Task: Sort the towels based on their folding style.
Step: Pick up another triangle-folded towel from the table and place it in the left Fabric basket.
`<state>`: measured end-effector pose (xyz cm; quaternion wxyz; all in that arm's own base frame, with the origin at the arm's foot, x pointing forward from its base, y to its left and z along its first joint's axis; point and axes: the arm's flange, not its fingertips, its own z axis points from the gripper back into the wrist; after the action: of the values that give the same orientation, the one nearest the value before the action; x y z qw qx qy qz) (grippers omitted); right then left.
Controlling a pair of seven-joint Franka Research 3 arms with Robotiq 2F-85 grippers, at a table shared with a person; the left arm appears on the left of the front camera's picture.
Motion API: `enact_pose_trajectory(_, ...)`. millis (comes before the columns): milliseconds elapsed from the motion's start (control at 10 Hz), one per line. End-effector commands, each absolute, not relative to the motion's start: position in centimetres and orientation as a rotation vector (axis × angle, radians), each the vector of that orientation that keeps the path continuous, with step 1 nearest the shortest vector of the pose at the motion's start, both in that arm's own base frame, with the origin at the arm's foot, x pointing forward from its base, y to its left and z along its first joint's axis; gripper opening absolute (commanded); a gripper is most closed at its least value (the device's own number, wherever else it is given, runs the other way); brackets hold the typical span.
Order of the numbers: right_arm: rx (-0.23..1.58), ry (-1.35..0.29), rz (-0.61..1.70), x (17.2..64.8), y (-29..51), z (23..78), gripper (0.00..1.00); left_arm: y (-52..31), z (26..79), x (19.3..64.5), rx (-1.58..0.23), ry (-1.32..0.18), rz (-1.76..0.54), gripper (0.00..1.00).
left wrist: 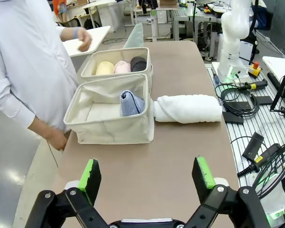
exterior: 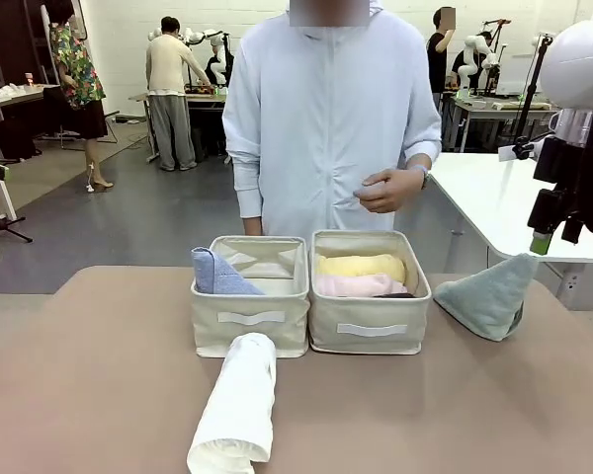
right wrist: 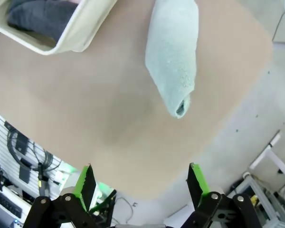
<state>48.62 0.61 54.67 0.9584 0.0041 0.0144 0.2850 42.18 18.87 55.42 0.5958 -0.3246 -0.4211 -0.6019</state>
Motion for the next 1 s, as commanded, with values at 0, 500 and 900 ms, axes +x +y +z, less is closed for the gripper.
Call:
enact_pose_trajectory(0, -0.023, 0.039, 0.570, 47.8, 1.1, 54.8, 1.00, 19.0, 55.6, 42.3, -0.745, -0.995, -1.397, 1.00)
enact_pose_trajectory(500, 0.173, 0.002, 0.626, 51.9, -1.1, 51.0, 1.00, 19.0, 55.6, 42.3, -0.745, -0.995, -1.397, 1.00)
enact_pose_trajectory(900, 0.212, 0.017, 0.637, 54.6, -1.5, 46.8, 1.00, 19.0, 55.6, 42.3, -0.745, -0.995, -1.397, 1.00)
